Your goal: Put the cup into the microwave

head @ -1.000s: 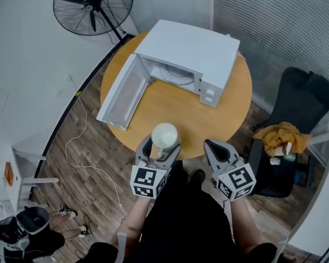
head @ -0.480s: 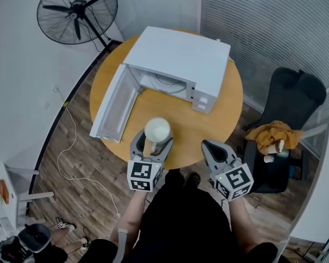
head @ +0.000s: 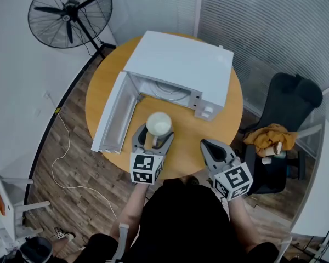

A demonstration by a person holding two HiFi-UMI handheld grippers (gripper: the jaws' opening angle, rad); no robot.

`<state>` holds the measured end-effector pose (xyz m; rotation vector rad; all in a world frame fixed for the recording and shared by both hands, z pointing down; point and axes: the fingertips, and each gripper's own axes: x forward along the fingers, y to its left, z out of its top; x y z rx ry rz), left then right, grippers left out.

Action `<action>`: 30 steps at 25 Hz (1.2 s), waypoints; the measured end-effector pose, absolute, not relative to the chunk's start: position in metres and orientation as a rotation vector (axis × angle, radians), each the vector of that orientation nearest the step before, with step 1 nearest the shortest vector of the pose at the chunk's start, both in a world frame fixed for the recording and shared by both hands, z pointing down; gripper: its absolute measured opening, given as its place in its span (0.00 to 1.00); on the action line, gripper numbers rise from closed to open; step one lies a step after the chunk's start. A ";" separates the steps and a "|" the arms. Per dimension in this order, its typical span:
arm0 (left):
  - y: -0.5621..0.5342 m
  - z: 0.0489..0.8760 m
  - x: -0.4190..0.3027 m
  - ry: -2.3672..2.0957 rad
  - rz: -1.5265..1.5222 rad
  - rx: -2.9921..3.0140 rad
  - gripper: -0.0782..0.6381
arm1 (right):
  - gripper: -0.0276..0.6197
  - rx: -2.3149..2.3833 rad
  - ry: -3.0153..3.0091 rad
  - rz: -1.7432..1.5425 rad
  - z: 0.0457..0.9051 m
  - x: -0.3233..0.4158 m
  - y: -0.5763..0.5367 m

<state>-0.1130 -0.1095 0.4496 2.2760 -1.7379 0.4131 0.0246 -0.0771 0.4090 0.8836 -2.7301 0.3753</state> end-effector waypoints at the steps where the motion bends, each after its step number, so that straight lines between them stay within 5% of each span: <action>1: -0.114 0.451 -0.116 -1.730 0.412 2.281 0.64 | 0.06 0.892 -2.727 0.380 0.409 0.022 -0.080; 30: -0.240 0.547 -0.166 -1.667 0.527 2.330 0.64 | 0.06 0.990 -2.572 0.517 0.450 -0.017 -0.119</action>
